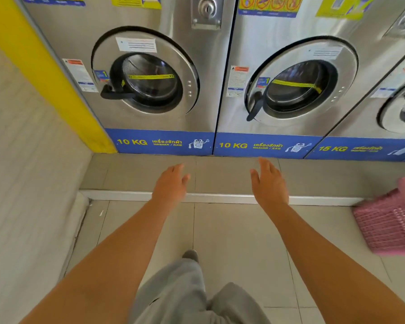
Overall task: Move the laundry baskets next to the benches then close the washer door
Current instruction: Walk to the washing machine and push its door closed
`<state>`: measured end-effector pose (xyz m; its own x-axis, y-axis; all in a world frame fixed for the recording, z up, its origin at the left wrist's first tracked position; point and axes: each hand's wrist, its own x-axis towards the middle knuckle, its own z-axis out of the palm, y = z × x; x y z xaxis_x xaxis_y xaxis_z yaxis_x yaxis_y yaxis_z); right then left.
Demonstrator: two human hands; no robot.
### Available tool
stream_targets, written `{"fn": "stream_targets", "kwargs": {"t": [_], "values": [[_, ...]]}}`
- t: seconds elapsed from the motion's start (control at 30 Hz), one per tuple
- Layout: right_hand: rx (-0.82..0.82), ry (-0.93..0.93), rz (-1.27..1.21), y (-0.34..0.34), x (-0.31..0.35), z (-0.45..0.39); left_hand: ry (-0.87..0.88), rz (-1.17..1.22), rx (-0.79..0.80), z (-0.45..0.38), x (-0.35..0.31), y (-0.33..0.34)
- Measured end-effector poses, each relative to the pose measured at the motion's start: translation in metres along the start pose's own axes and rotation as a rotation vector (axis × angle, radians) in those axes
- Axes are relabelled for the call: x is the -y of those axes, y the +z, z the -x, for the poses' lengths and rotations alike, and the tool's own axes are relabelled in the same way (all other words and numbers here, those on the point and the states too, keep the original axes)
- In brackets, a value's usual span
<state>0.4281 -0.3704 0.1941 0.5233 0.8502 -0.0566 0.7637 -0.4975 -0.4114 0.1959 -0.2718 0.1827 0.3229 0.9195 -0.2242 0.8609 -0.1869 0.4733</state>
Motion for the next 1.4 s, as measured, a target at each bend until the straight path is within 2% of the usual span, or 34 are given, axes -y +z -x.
{"fn": "stream_targets", "kwargs": {"t": [0.3,0.57,0.83,1.03,1.4], "values": [[-0.051,0.025,-0.024,-0.018,-0.019,-0.149,0.103,0.095,0.018,-0.139,-0.092,0.002],[-0.161,-0.171,0.108,-0.061,-0.058,-0.291,0.067,0.101,-0.038,-0.236,-0.184,0.025],[-0.273,-0.358,0.301,-0.106,-0.084,-0.396,0.173,0.141,-0.093,-0.321,-0.273,0.046],[-0.334,-0.402,0.425,-0.117,-0.091,-0.436,0.222,0.191,-0.136,-0.368,-0.314,0.049],[-0.378,-0.448,0.436,-0.118,-0.1,-0.44,0.242,0.089,-0.167,-0.383,-0.316,0.065]]}}
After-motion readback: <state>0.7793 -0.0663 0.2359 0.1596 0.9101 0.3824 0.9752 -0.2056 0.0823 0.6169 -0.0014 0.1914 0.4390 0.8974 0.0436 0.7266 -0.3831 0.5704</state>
